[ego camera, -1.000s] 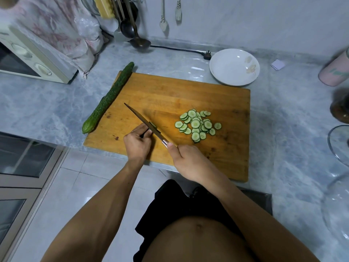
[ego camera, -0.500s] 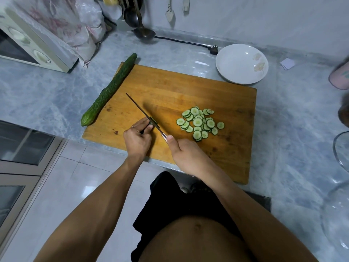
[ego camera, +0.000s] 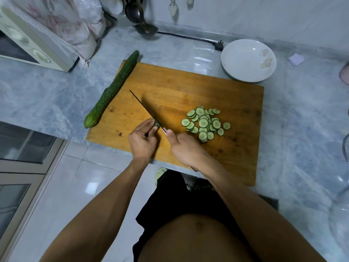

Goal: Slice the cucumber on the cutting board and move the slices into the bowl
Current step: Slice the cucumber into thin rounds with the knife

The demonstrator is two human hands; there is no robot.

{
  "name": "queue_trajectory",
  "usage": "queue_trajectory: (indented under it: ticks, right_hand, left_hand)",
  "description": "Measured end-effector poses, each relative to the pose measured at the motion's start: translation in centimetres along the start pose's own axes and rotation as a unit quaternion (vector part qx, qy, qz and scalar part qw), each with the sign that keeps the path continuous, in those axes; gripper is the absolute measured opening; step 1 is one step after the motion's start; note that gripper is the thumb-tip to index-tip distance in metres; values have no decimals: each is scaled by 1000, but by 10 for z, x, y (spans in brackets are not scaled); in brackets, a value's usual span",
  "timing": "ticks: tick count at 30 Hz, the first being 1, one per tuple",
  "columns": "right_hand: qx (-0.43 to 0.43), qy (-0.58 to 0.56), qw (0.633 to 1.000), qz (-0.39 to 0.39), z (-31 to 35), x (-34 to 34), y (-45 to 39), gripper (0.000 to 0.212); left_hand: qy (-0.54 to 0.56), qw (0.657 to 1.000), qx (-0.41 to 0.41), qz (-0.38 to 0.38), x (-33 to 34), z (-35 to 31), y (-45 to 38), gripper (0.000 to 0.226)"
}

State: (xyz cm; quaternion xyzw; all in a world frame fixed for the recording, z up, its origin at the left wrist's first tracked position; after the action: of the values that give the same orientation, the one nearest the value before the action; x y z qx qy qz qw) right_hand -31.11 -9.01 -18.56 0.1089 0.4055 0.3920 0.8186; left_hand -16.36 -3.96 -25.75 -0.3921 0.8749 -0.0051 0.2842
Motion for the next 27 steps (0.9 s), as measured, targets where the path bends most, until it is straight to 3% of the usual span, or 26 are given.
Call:
queue_trajectory:
  ticks: [5,8,11,19,27]
  right_hand:
    - [3,-49,999,0,-5,4,4,62]
    - [47,-81,995,29,-8,2,8,76]
    - [82,-71,993,38,-9,1,8,76]
    - [60,-64,996,15,-7,-10,23,59]
    - [17,-27,999,-21,-5,-4,51,63]
  left_hand:
    - [-4,1000,23,19,-3,2,-1,18]
    - [-8,998,50,24,-6,1,1,18]
    - [-16,997,68,30,-6,2,2,18]
    - [-53,994,69,60,-8,-1,0,20]
    - [-12,999,9,41,-9,-2,-1,18]
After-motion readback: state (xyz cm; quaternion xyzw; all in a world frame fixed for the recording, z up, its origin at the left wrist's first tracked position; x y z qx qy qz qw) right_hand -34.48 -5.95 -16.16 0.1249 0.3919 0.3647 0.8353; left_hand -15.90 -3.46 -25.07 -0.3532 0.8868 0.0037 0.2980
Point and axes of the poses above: each hand's wrist, its own y-axis away from the middle knuckle, its own x-axis out of the palm, z = x × y, the point moved 2 cm from there along -y, towards the middle knuckle, and after that the axes turned 5 degrees about y, right-handed, at the moved point
